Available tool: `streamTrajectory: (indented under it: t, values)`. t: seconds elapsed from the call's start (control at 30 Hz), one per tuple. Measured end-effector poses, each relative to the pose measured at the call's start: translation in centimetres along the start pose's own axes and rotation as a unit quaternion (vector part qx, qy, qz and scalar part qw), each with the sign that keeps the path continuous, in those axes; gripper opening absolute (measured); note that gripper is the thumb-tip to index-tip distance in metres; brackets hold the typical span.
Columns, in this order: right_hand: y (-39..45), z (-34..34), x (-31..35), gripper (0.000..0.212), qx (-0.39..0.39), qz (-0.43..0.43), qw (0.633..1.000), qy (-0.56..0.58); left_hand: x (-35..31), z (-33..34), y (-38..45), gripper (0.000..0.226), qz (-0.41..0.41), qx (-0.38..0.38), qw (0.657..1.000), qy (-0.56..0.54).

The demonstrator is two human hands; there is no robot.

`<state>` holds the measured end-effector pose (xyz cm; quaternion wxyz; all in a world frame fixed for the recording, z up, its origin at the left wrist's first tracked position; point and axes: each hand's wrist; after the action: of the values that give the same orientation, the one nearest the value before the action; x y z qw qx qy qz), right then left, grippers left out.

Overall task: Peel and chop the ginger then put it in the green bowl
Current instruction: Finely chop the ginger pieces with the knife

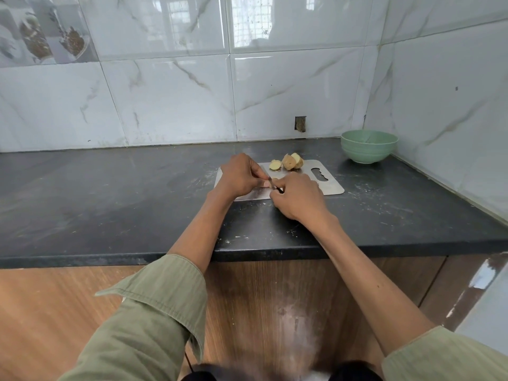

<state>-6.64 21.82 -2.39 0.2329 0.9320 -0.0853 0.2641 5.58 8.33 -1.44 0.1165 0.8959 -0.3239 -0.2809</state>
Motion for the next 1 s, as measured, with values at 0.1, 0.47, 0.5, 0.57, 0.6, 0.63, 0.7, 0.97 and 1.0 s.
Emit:
streamTrajectory:
  t: [0.1, 0.47, 0.5, 0.57, 0.6, 0.63, 0.7, 0.97, 1.0]
  values:
    - [-0.4, 0.2, -0.4, 0.025, -0.023, -0.005, 1.0, 0.006, 0.0, -0.1, -0.1, 0.012, -0.004, -0.001, 1.0, 0.011]
    - [0.1, 0.4, -0.8, 0.033, -0.014, -0.015, 1.0, 0.013, 0.0, -0.2, -0.1, 0.008, 0.002, -0.003, 1.0, 0.015]
    - [0.0, 0.3, -0.8, 0.032, -0.008, -0.015, 1.0, 0.011, 0.0, -0.2, -0.1, 0.009, 0.003, -0.003, 1.0, 0.011]
    - [0.1, 0.2, -0.6, 0.026, 0.008, -0.011, 1.0, 0.006, 0.0, -0.2, -0.2, 0.009, 0.005, -0.004, 1.0, 0.004]
    - [0.3, 0.0, -0.6, 0.024, 0.019, -0.007, 1.0, 0.001, 0.0, -0.2, -0.2, 0.009, 0.005, -0.003, 1.0, 0.002]
    - [0.4, -0.1, -0.4, 0.023, 0.03, -0.002, 1.0, -0.007, 0.1, -0.2, -0.1, 0.009, 0.004, -0.001, 1.0, 0.001]
    - [0.7, -0.4, 0.0, 0.024, 0.054, 0.007, 0.998, -0.017, 0.2, -0.1, 0.0, 0.009, 0.0, 0.0, 1.0, 0.01]
    - [0.0, 0.6, -0.5, 0.032, -0.012, -0.007, 1.0, 0.004, 0.2, -0.2, 0.0, 0.012, -0.008, -0.008, 1.0, 0.027]
    - [-0.1, 0.7, -0.6, 0.03, -0.023, -0.011, 1.0, 0.011, 0.3, -0.2, 0.1, 0.012, -0.009, -0.011, 1.0, 0.028]
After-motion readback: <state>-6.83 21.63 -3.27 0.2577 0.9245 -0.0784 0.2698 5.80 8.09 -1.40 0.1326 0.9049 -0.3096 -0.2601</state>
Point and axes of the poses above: each hand's wrist, its own y-axis towards the middle knuckle, its own z-axis out of the palm, x = y × z, and after that the axes turned 9 degrees about y, right-handed
